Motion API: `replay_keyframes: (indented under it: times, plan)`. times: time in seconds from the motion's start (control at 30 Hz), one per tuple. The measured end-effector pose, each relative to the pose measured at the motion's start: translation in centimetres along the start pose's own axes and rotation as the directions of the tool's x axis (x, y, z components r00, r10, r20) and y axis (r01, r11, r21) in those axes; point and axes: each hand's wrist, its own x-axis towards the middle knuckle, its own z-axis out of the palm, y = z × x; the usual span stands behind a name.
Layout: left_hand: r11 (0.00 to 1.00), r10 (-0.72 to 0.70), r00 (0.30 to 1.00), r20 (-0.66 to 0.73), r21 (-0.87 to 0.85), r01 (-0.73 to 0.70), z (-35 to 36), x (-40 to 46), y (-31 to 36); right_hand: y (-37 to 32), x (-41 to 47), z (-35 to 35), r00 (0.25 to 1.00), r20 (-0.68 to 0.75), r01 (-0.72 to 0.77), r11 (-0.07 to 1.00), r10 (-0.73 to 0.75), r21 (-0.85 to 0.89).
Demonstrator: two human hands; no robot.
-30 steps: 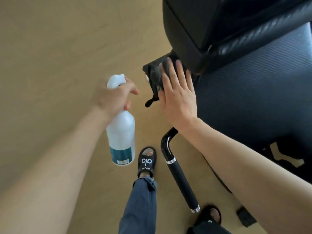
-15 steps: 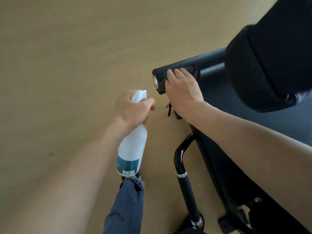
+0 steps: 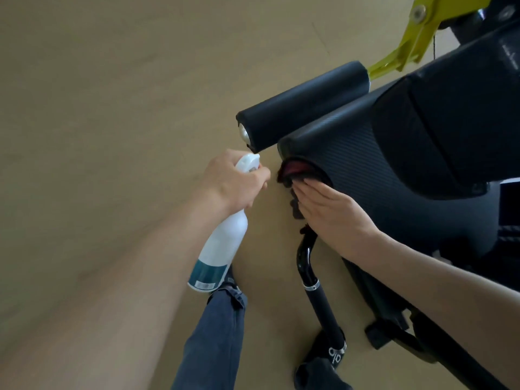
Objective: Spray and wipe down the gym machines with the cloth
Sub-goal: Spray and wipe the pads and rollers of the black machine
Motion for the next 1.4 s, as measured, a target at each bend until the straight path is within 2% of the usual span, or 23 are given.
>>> replay_keyframes:
  times: [0.07, 0.13, 0.2, 0.23, 0.27, 0.3, 0.33, 0.4, 0.43, 0.47, 0.5, 0.57, 0.67, 0.8, 1.07, 1.27, 1.4]
  plan:
    - [1.0, 0.016, 0.999, 0.052, 0.002, -0.016, 0.8, -0.4, -0.1, -1.2, -3.0, 1.9, 0.996, -0.08, -0.01, 0.981, 0.026, 0.195]
    - [0.998, 0.018, 0.991, 0.129, 0.049, -0.024, 2.0, -0.8, -0.1, -2.2, -5.7, 3.3, 0.956, -0.238, -0.07, 0.918, 0.174, 0.391]
    - [0.996, -0.006, 0.983, 0.183, 0.09, -0.011, 3.3, -1.2, -0.3, -3.5, -8.1, 4.1, 0.892, -0.274, -0.103, 0.753, 0.359, 0.649]
    - [0.996, -0.023, 0.98, 0.198, 0.092, 0.005, 3.9, -1.5, -0.4, -3.9, -9.1, 4.3, 0.853, -0.211, -0.153, 0.615, 0.477, 0.774]
    - [0.996, -0.046, 0.978, 0.203, 0.086, 0.028, 4.4, -1.6, -0.6, -4.0, -10.1, 4.0, 0.791, -0.076, -0.251, 0.435, 0.607, 0.865]
    - [0.996, -0.066, 0.979, 0.191, 0.069, 0.053, 4.7, -1.8, -0.8, -4.0, -11.0, 3.8, 0.683, 0.114, -0.361, 0.198, 0.721, 0.911]
    - [0.996, -0.085, 0.983, 0.16, 0.038, 0.08, 4.9, -1.9, -1.0, -3.8, -11.7, 3.6, 0.537, 0.305, -0.439, -0.048, 0.787, 0.897]
    - [0.992, -0.115, 0.991, 0.067, -0.042, 0.118, 5.0, -2.3, -1.5, -3.2, -12.8, 3.3, 0.254, 0.61, -0.447, -0.469, 0.75, 0.762]
    - [0.989, -0.126, 0.992, 0.02, -0.07, 0.127, 5.0, -2.4, -1.7, -3.1, -13.1, 3.3, 0.157, 0.718, -0.391, -0.625, 0.678, 0.676]
    - [0.988, -0.13, 0.991, -0.024, -0.086, 0.127, 5.0, -2.6, -2.0, -3.2, -13.3, 3.4, 0.104, 0.791, -0.317, -0.734, 0.603, 0.601]
    - [0.988, -0.128, 0.99, -0.057, -0.093, 0.122, 5.2, -3.0, -2.3, -3.5, -13.2, 3.4, 0.089, 0.833, -0.245, -0.798, 0.546, 0.55]
    - [0.989, -0.116, 0.99, -0.073, -0.098, 0.109, 5.8, -3.9, -2.6, -4.4, -13.1, 3.1, 0.081, 0.865, -0.122, -0.856, 0.496, 0.502]
    - [0.987, -0.089, 0.996, -0.025, -0.137, 0.085, 7.4, -5.5, -2.9, -5.5, -13.3, 2.8, 0.072, 0.886, 0.05, -0.889, 0.458, 0.455]
    - [0.986, -0.072, 0.997, 0.009, -0.15, 0.072, 9.7, -7.7, -3.4, -6.9, -14.7, 2.7, 0.087, 0.901, 0.155, -0.899, 0.425, 0.409]
    - [0.997, -0.058, 0.993, 0.105, -0.052, 0.063, 15.4, -12.6, -3.6, -10.0, -20.3, 3.2, 0.086, 0.898, 0.233, -0.885, 0.431, 0.403]
    - [0.987, -0.112, 0.974, 0.198, 0.132, 0.087, 20.6, -15.4, -3.5, -11.5, -23.1, 4.5, -0.006, 0.921, 0.245, -0.893, 0.389, 0.379]
    - [0.978, -0.13, 0.97, 0.207, 0.189, 0.091, 22.8, -16.4, -4.1, -11.8, -24.2, 4.9, -0.01, 0.907, 0.221, -0.884, 0.421, 0.413]
